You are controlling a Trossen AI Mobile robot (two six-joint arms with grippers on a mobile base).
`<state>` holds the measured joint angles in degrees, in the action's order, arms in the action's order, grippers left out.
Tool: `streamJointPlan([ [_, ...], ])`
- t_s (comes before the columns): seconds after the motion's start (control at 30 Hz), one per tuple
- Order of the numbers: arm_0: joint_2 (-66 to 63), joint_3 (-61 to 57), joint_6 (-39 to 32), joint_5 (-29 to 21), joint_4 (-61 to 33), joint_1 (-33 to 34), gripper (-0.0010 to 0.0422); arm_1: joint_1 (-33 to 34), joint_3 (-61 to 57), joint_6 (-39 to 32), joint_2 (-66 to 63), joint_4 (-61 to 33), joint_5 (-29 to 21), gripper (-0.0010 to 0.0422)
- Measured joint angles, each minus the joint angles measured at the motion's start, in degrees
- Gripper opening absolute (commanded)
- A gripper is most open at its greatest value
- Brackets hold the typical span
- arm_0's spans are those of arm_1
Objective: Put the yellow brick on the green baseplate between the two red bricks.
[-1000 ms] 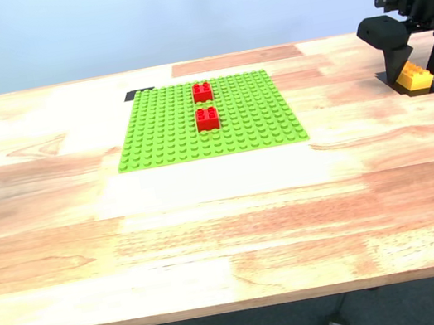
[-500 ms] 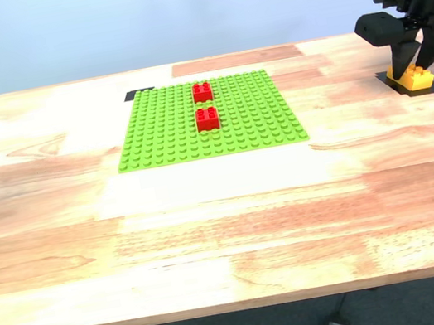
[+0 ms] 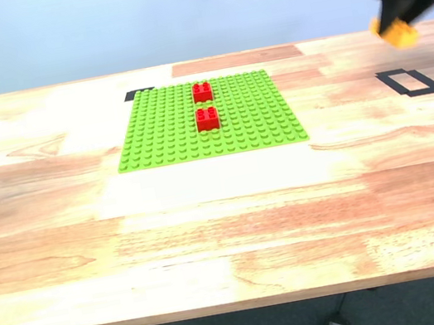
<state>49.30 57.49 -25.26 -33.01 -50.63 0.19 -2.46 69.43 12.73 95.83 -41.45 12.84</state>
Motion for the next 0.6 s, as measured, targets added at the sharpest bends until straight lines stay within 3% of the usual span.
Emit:
streamJointPlan([
  [0.1, 0.0, 0.0, 0.0, 0.0, 0.0, 0.0, 0.0, -3.0, 2.0, 5.0, -3.6, -2.1, 4.8, 0.0026],
  [0.23, 0.0, -0.3, 0.0, 0.0, 0.1, 0.0, 0.0, -10.4, 4.1, 10.4, -6.8, -2.3, 5.7, 0.0026],
  [0.4, -0.1, -1.3, 0.0, 0.0, 0.0, 0.0, 0.0, -21.8, 8.5, 19.9, -5.6, -3.9, 3.9, 0.0026],
  [0.6, -1.1, -1.8, 0.0, 0.0, 0.1, 0.0, 0.0, -31.4, 17.3, 28.0, 2.9, -7.6, -4.0, 0.0026],
])
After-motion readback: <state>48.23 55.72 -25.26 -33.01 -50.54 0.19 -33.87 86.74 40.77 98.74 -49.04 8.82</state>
